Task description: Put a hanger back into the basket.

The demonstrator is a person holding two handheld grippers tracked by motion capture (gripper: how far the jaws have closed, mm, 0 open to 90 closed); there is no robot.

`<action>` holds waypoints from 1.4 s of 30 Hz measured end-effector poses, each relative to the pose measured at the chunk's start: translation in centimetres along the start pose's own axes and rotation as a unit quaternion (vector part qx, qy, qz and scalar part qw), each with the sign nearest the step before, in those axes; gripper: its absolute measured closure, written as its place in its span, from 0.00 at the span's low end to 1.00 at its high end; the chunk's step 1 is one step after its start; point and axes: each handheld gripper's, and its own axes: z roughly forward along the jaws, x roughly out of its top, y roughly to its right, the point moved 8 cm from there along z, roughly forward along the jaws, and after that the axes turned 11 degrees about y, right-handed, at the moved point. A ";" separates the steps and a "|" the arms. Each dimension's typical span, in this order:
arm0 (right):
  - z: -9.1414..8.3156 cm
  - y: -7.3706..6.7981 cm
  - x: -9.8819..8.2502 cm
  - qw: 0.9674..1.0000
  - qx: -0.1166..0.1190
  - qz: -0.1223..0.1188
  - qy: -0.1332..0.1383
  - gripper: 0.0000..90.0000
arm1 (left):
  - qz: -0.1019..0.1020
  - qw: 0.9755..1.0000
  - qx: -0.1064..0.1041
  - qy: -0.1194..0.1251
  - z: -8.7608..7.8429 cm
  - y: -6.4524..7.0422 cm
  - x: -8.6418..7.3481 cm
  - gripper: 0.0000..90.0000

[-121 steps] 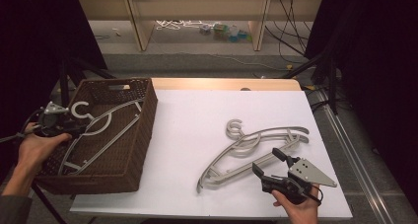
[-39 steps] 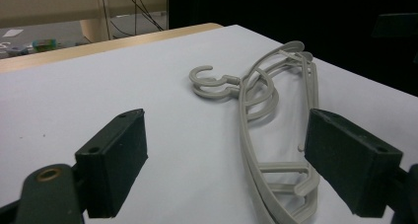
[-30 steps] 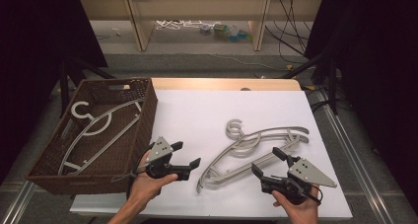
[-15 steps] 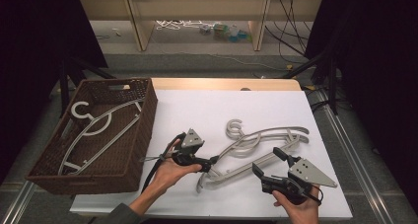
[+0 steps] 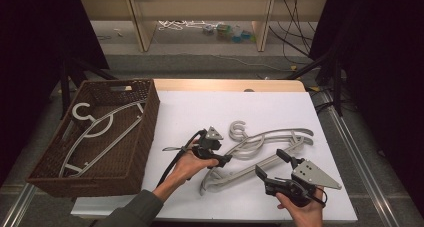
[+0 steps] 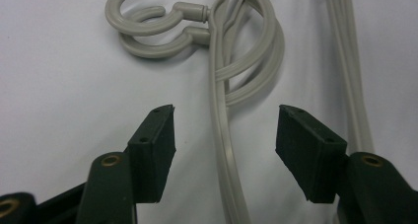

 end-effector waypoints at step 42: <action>0.1 0.1 0.1 1.000 0.001 0.002 0.008 0.18 | -0.072 0.997 -0.020 -0.003 1.6 -0.6 1.0 0.91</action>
